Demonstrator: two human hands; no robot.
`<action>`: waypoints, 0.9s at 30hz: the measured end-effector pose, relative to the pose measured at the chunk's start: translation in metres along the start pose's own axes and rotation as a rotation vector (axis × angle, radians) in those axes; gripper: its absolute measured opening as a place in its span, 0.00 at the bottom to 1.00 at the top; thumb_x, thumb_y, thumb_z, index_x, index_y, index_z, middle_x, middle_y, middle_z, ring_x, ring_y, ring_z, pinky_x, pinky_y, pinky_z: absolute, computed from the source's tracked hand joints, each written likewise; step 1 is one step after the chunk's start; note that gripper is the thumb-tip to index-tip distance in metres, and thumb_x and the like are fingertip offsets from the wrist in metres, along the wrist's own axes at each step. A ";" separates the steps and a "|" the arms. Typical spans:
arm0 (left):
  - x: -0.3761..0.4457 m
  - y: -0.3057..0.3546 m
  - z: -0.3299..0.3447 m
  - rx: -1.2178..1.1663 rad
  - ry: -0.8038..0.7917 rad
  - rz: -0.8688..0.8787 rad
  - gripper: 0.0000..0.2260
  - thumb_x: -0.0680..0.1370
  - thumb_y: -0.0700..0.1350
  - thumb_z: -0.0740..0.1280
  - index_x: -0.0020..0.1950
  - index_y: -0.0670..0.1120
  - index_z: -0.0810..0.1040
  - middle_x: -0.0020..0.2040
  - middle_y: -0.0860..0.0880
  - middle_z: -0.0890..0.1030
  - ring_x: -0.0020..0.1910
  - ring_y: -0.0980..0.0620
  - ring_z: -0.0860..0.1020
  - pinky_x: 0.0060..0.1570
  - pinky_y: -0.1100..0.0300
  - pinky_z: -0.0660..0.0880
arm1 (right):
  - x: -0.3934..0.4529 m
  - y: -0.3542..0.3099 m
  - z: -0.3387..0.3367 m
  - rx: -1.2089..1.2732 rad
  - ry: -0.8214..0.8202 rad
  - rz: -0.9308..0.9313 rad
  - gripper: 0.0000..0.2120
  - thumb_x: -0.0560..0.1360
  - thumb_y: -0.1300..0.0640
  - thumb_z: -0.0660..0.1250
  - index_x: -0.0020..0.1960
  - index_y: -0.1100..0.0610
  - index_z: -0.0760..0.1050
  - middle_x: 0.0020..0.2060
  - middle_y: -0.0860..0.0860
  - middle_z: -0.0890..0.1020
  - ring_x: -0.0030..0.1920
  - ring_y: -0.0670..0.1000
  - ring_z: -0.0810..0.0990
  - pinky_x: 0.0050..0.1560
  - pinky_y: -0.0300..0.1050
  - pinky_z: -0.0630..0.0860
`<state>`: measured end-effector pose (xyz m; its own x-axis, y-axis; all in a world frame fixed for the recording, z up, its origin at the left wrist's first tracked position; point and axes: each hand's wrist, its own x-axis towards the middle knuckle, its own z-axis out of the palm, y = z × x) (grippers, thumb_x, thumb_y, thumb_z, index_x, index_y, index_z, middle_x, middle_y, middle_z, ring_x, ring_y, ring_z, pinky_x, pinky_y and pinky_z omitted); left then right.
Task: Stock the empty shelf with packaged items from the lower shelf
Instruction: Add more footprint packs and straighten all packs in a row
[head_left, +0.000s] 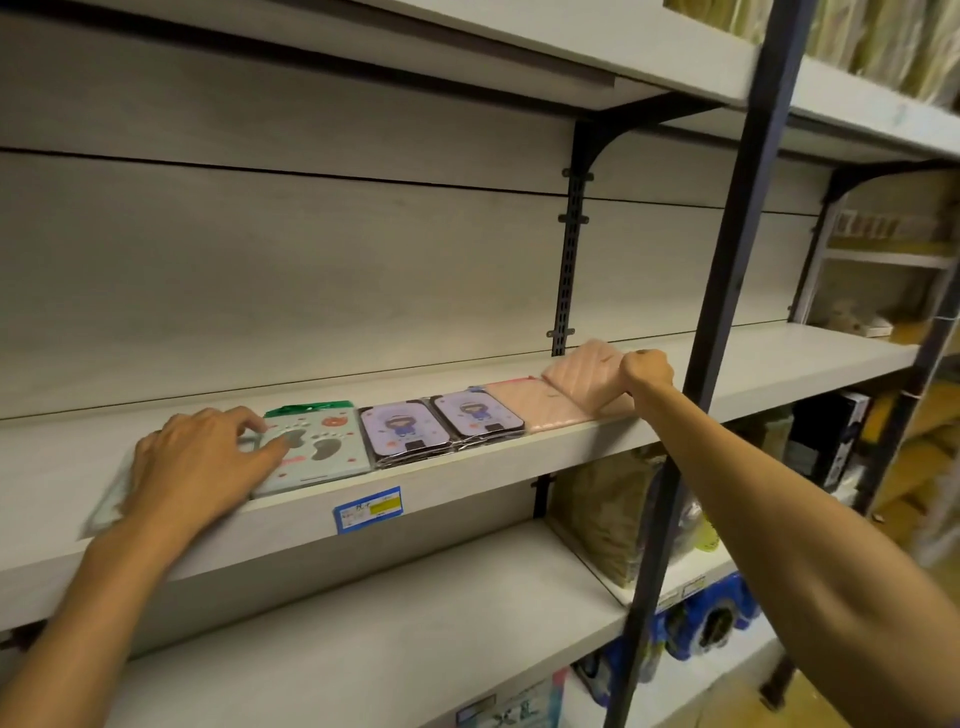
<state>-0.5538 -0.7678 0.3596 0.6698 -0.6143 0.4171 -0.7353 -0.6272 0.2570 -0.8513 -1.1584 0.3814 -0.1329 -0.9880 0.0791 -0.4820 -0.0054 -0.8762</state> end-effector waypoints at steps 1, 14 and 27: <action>0.001 -0.002 0.000 -0.001 0.000 -0.001 0.17 0.75 0.62 0.66 0.59 0.56 0.81 0.60 0.47 0.82 0.60 0.40 0.77 0.57 0.46 0.73 | 0.001 0.000 -0.001 -0.048 0.008 -0.009 0.14 0.81 0.64 0.60 0.64 0.66 0.74 0.60 0.61 0.79 0.60 0.61 0.78 0.63 0.49 0.75; 0.004 -0.019 0.000 -0.026 -0.006 -0.014 0.16 0.75 0.61 0.68 0.59 0.56 0.81 0.59 0.48 0.83 0.57 0.43 0.78 0.52 0.48 0.74 | -0.003 0.035 0.016 -0.577 0.019 -0.187 0.15 0.81 0.54 0.57 0.62 0.61 0.74 0.65 0.61 0.71 0.66 0.61 0.68 0.67 0.56 0.68; 0.001 -0.035 -0.018 -0.120 0.001 -0.027 0.14 0.76 0.58 0.68 0.60 0.56 0.80 0.61 0.49 0.81 0.61 0.44 0.76 0.56 0.49 0.72 | -0.046 -0.009 0.038 -0.421 0.029 -0.539 0.20 0.75 0.63 0.63 0.67 0.61 0.75 0.65 0.62 0.75 0.62 0.63 0.75 0.64 0.57 0.72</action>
<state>-0.5295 -0.7375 0.3671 0.6896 -0.5971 0.4098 -0.7240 -0.5820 0.3703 -0.8086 -1.1191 0.3674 0.2000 -0.8595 0.4703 -0.7819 -0.4293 -0.4520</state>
